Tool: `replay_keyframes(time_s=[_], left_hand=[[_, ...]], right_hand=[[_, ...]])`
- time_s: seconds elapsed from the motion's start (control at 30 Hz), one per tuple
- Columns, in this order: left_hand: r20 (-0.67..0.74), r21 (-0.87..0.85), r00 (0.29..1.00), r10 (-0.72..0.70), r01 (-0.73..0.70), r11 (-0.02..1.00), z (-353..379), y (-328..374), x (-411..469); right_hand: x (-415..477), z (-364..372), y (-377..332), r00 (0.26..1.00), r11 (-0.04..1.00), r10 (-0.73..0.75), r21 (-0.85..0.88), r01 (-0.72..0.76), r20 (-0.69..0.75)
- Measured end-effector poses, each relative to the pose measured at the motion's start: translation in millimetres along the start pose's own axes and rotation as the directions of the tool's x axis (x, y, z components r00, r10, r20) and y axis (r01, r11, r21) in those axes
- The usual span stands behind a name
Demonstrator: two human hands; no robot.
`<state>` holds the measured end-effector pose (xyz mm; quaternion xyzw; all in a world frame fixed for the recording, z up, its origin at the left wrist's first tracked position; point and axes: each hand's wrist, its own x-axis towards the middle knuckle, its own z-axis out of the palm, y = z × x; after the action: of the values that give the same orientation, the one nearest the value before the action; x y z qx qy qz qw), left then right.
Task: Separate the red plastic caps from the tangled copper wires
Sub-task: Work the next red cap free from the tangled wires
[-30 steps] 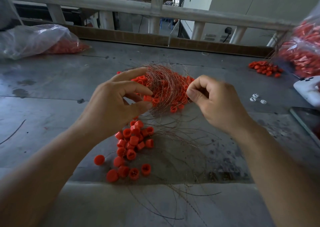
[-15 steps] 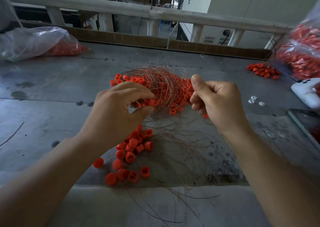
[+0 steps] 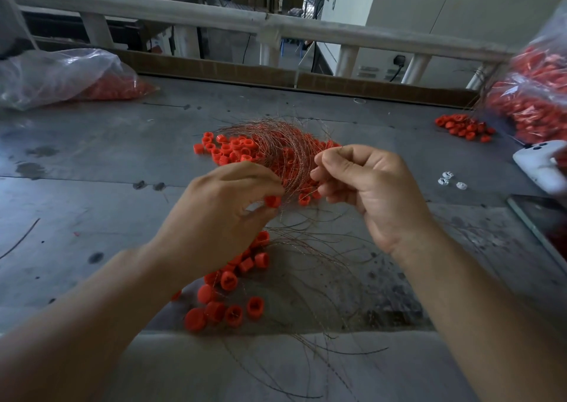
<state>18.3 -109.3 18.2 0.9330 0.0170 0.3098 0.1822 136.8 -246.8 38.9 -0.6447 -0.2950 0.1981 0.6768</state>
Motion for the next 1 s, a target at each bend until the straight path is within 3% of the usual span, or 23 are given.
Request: replay_keyframes(time_s=[0.3, 0.43, 0.57, 0.67, 0.77, 0.87, 1.0], left_hand=[[0.01, -0.123, 1.0, 0.002, 0.0, 0.992, -3, 3, 0], [-0.037, -0.103, 0.999, -0.009, 0.005, 0.995, -5, 2, 1], [-0.062, -0.261, 0.987, -0.149, 0.128, 0.957, -6, 1, 2], [-0.026, -0.454, 0.949, -0.313, 0.268, 0.85, -5, -3, 3], [0.043, -0.578, 0.945, -0.326, 0.289, 0.763, -5, -4, 4], [0.08, -0.653, 0.937, -0.34, 0.307, 0.693, -4, -1, 4], [0.093, -0.656, 0.94, -0.328, 0.306, 0.69, -4, 1, 4]], right_hand=[[2, -7, -6, 0.988, 0.981, -0.154, 0.114, 0.156, -0.02], [2, -14, -17, 0.97, 0.931, -0.237, 0.274, 0.242, -0.051], [1, -28, -31, 0.938, 0.841, -0.295, 0.416, 0.345, -0.183], [1, -36, -36, 0.898, 0.86, -0.388, 0.27, 0.434, -0.208], [-1, -31, -33, 0.87, 0.875, -0.484, -0.039, 0.482, -0.094], [-5, -17, -24, 0.853, 0.798, -0.52, -0.329, 0.505, 0.047], [-8, -2, -11, 0.875, 0.799, -0.467, -0.365, 0.478, 0.126]])
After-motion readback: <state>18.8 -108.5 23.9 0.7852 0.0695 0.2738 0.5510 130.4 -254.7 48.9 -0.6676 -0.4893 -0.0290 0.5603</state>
